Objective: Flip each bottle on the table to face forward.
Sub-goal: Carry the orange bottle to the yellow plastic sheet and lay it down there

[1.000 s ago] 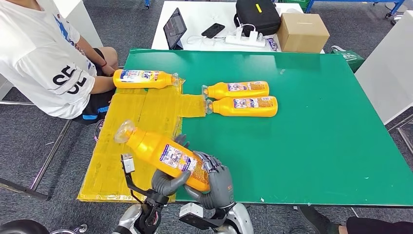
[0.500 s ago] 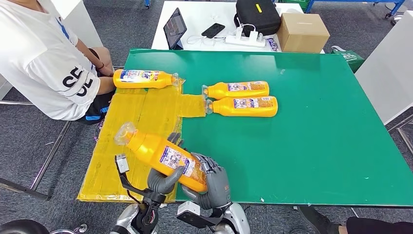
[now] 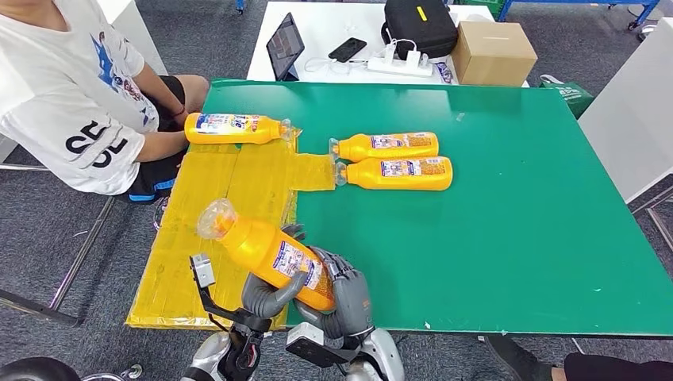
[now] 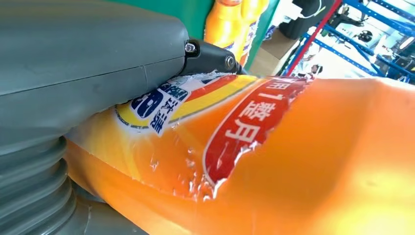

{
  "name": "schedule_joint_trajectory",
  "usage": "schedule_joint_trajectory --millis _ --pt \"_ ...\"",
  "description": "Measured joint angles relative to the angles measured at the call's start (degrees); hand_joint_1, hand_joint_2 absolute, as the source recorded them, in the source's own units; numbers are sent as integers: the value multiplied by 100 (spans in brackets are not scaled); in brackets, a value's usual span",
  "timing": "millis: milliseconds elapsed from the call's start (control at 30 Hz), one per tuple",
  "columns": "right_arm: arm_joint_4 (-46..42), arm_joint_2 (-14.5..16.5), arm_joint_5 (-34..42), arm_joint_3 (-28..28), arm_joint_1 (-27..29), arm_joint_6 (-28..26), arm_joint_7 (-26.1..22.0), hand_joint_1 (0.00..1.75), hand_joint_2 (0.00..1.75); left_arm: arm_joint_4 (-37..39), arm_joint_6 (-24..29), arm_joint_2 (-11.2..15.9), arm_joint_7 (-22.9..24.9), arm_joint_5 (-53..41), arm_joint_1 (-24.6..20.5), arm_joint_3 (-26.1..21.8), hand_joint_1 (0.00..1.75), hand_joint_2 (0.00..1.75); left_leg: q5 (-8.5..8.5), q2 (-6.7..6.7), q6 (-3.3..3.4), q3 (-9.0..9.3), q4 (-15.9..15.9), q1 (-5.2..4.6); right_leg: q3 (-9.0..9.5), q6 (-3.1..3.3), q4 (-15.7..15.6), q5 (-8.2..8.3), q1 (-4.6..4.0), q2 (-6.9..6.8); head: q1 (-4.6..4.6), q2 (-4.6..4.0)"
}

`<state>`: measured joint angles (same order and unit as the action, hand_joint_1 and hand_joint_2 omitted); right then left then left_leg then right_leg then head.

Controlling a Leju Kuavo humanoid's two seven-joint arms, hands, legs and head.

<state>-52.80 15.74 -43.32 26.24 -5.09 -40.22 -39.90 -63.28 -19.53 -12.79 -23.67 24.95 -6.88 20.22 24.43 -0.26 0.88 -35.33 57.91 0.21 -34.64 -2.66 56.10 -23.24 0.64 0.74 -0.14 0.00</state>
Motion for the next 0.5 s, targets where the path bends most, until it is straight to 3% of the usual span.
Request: schedule_joint_trajectory --millis 167,300,467,500 --pt "140 10 81 55 -63 -2 -24 173 175 5 -134 0 60 235 23 -26 175 175 0 1 0 0 0 0 -1 0 0 0 0 0 -1 0" --pt "242 22 13 66 -108 -2 -27 133 175 20 -242 1 135 438 59 -97 175 175 0 1 0 0 0 1 -2 0 0 0 0 0 -1 0" --pt "352 46 9 66 -154 -2 -27 133 175 20 -256 2 175 513 85 -145 175 175 0 1 0 0 0 0 -1 0 0 0 0 0 -1 0" --pt "366 49 9 66 -160 -2 -27 102 175 20 -258 2 176 515 88 -151 175 175 0 1 0 0 0 0 -1 0 0 0 0 0 -1 0"
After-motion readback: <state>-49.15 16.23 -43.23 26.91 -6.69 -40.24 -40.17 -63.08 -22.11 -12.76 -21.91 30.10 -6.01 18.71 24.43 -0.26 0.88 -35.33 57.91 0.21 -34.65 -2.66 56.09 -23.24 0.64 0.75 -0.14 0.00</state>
